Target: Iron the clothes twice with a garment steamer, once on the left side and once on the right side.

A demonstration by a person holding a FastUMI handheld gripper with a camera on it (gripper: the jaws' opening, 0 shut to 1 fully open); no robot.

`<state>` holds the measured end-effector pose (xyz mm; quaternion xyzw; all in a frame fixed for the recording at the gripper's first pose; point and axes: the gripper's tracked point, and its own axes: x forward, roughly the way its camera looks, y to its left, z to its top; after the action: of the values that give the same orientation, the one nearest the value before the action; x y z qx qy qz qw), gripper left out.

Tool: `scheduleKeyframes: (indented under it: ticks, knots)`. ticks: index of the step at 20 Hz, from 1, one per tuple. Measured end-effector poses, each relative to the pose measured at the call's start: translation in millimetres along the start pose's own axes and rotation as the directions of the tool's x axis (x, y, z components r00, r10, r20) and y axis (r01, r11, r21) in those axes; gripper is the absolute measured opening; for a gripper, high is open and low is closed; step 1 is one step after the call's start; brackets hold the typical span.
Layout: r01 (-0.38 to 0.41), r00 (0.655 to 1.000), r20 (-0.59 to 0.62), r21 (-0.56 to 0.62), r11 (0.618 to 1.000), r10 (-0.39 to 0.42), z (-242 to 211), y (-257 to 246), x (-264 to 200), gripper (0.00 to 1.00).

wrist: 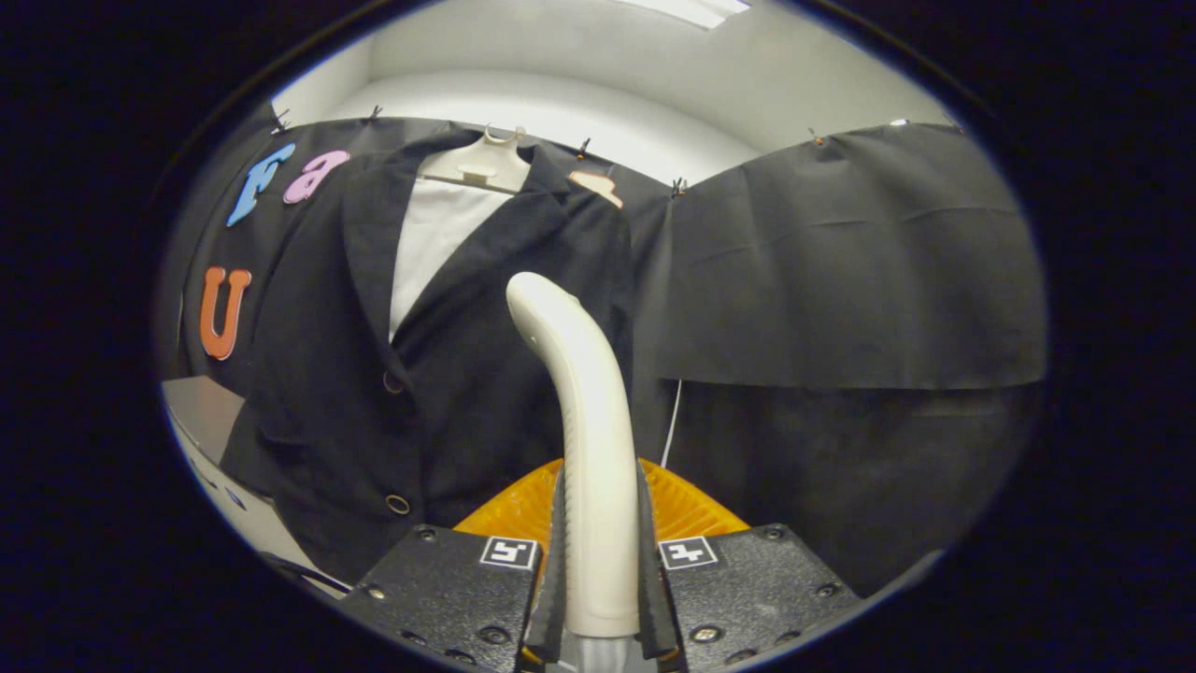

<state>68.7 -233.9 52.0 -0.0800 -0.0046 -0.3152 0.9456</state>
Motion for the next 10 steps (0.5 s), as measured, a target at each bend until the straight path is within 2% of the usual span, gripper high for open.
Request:
scheduleKeyframes:
  ticks: [10]
  knots:
    - [-0.015, 0.996, -0.087, -0.063, 0.998, 0.01, -62, 14, -16, 0.34]
